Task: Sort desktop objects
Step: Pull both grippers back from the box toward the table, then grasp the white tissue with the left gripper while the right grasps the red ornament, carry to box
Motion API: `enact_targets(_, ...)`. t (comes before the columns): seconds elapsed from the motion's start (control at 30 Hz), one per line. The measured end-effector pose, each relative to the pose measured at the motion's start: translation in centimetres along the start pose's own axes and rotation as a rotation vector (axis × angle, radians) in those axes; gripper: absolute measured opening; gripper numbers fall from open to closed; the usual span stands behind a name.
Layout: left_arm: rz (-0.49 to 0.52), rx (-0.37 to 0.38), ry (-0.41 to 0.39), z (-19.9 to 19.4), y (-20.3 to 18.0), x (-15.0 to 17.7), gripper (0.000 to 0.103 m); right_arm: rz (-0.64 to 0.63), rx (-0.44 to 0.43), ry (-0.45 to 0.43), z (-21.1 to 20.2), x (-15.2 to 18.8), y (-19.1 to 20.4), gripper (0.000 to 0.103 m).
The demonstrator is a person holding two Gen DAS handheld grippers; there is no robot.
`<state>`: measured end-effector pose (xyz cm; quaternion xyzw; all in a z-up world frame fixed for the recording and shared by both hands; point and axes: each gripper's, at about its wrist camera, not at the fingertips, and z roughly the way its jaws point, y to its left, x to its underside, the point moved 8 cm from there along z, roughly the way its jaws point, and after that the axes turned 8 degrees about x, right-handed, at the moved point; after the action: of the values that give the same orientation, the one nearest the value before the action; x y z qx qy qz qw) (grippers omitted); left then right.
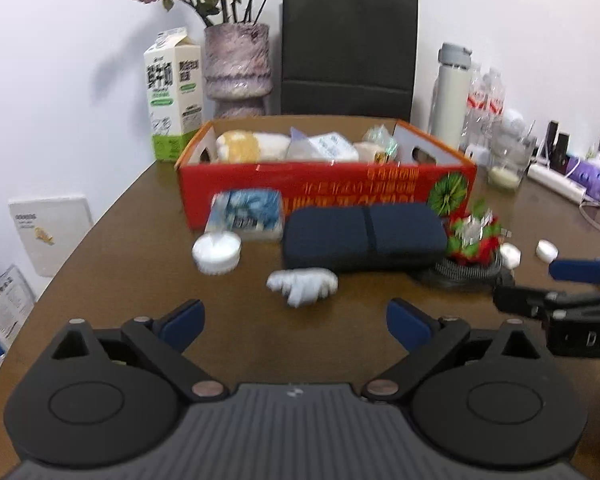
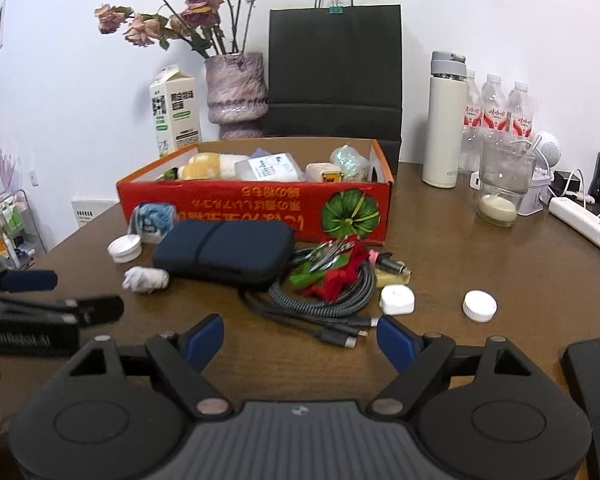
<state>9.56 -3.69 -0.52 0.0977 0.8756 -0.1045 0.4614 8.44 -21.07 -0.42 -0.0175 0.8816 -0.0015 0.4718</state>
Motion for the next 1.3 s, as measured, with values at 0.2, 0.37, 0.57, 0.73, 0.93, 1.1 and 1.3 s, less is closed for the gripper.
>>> enact_targets(0.2,0.012,0.053,0.043,3.4,-0.2,-2.0,0.083,0.054,0.020,-0.009,2.3,-1.5,-1.7,0.081)
enact_targets(0.37,-0.027,0.099,0.085,5.5,-0.6,-1.6,0.054,0.073,0.016,-0.008,5.1,-3.1,-2.1,0.064)
enact_targets(0.57,-0.044,0.115,0.102,6.2,-0.6,-1.0,0.028,0.078,-0.009,0.013,7.4,-3.5,-1.3,0.041)
enact_targets(0.73,-0.064,0.110,0.074,4.9,-0.5,-1.0,0.022,0.073,-0.012,-0.024,6.0,-3.7,-0.8,0.026)
enact_targets(0.93,-0.084,0.094,0.005,1.4,-0.4,-1.6,0.022,0.114,-0.014,-0.119,1.5,-5.4,-2.3,0.025)
enact_targets(1.1,-0.097,0.116,-0.100,-1.4,0.2,-4.9,0.022,0.112,-0.034,-0.215,-2.0,-8.5,-2.8,0.025)
enact_targets(1.3,-0.046,0.058,-0.184,-0.5,2.0,-12.2,0.022,0.070,-0.021,-0.298,-2.4,-14.1,-2.9,0.026)
